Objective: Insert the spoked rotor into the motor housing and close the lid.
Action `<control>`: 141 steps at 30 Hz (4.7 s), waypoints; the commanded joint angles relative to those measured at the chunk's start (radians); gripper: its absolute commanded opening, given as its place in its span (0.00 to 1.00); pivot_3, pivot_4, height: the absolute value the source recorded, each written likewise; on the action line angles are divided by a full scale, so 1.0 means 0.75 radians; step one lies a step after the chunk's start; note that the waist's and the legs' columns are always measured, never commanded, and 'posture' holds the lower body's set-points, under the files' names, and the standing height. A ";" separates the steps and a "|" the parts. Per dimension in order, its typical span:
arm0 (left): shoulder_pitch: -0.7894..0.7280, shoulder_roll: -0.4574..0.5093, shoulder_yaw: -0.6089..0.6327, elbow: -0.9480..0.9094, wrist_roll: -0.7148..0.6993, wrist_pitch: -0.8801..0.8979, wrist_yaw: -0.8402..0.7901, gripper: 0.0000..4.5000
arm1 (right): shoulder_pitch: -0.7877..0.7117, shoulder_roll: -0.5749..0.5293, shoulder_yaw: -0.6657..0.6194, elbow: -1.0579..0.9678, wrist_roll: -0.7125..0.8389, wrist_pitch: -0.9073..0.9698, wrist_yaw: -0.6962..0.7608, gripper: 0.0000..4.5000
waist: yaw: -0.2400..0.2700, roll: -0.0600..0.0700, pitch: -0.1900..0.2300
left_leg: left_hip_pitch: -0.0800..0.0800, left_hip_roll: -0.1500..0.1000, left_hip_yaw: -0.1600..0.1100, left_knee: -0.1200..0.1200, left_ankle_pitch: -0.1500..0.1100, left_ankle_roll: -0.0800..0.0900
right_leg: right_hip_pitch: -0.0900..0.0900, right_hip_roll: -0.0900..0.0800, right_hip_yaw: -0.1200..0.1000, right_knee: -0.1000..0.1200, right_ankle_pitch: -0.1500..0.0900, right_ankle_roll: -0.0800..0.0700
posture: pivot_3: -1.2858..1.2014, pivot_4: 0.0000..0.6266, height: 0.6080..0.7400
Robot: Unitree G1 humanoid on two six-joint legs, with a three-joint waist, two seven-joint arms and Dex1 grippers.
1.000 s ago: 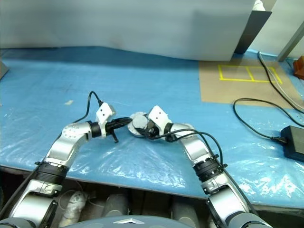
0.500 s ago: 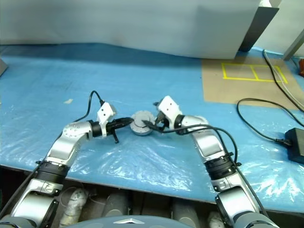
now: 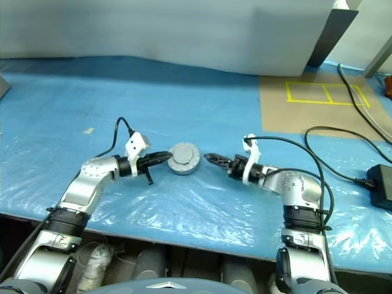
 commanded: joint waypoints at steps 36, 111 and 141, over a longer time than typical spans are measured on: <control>-0.050 -0.032 -0.045 0.147 0.061 -0.042 -0.026 0.00 | -0.053 0.271 0.133 0.171 -0.026 -0.257 -0.164 0.29 | -0.006 0.000 -0.001 | 0.002 0.000 0.001 0.001 0.000 0.000 | 0.001 -0.001 0.000 0.000 -0.002 -0.005 | 0.52 0.24 1.00; -0.160 -0.373 0.428 -0.155 -1.033 0.833 0.304 0.99 | -0.092 0.072 -0.007 -0.260 1.057 -0.051 -0.672 0.29 | 0.029 -0.001 0.003 | -0.023 0.000 -0.005 0.016 0.001 0.000 | -0.018 0.003 -0.002 0.011 0.006 0.006 | 0.52 0.24 1.00; -0.268 -0.576 0.444 -0.032 -1.092 0.908 0.375 0.79 | -0.092 0.022 0.057 -0.241 1.092 -0.135 -0.687 0.29 | 0.032 -0.005 0.006 | -0.027 -0.001 -0.007 0.028 0.001 0.000 | -0.018 0.000 -0.002 0.017 0.007 0.008 | 0.52 0.24 1.00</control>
